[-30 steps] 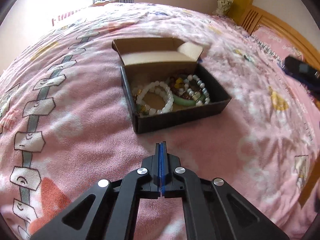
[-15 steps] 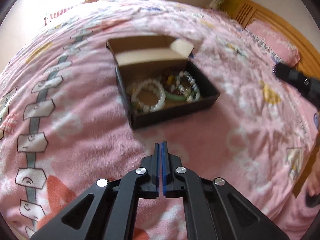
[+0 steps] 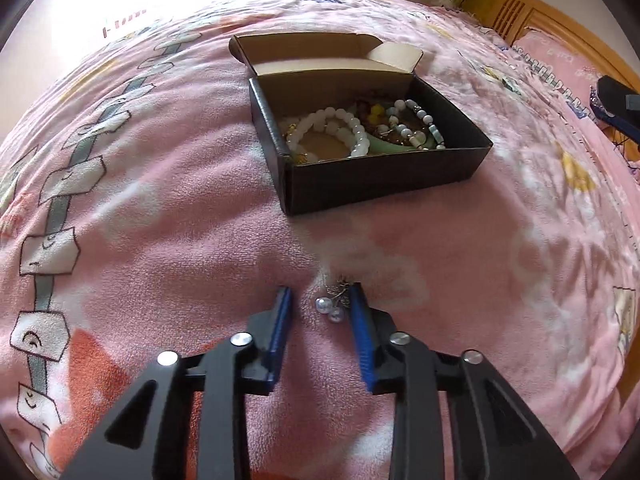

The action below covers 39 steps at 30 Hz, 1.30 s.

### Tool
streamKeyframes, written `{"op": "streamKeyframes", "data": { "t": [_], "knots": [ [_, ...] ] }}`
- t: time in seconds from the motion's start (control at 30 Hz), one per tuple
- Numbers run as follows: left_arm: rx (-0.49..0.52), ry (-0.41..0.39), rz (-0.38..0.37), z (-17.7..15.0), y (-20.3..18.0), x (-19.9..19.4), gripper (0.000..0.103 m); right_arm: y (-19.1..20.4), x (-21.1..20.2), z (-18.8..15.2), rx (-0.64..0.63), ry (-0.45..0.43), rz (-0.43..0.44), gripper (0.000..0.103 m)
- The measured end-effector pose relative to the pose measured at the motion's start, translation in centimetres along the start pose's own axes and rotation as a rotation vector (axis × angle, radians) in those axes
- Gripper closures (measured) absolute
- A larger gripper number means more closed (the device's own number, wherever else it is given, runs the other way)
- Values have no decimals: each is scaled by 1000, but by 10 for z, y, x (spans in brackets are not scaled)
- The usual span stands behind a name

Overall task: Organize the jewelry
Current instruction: 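Grasp the second white earring on the bed with the left tool, then carry the earring into the black box and open the left tool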

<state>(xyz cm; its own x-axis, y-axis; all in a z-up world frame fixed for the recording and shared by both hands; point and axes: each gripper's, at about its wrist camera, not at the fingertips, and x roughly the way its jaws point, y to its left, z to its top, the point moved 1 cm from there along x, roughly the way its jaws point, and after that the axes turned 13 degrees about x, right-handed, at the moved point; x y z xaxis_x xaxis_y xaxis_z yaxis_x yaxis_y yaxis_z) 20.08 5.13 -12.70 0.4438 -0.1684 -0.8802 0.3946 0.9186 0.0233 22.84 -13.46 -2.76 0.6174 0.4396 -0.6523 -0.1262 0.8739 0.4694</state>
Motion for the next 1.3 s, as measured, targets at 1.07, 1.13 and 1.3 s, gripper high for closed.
{"op": "streamKeyframes", "data": {
  "t": [1.07, 1.13, 1.3],
  "knots": [
    [10, -260, -9, 108, 7, -73, 93, 41, 27, 58, -60, 0, 61, 80],
    [8, -259, -11, 111, 9, -72, 93, 42, 32, 62, -63, 0, 54, 80],
    [14, -250, 3, 113, 11, -68, 30, 40, 39, 66, -46, 4, 60, 77]
  ]
}}
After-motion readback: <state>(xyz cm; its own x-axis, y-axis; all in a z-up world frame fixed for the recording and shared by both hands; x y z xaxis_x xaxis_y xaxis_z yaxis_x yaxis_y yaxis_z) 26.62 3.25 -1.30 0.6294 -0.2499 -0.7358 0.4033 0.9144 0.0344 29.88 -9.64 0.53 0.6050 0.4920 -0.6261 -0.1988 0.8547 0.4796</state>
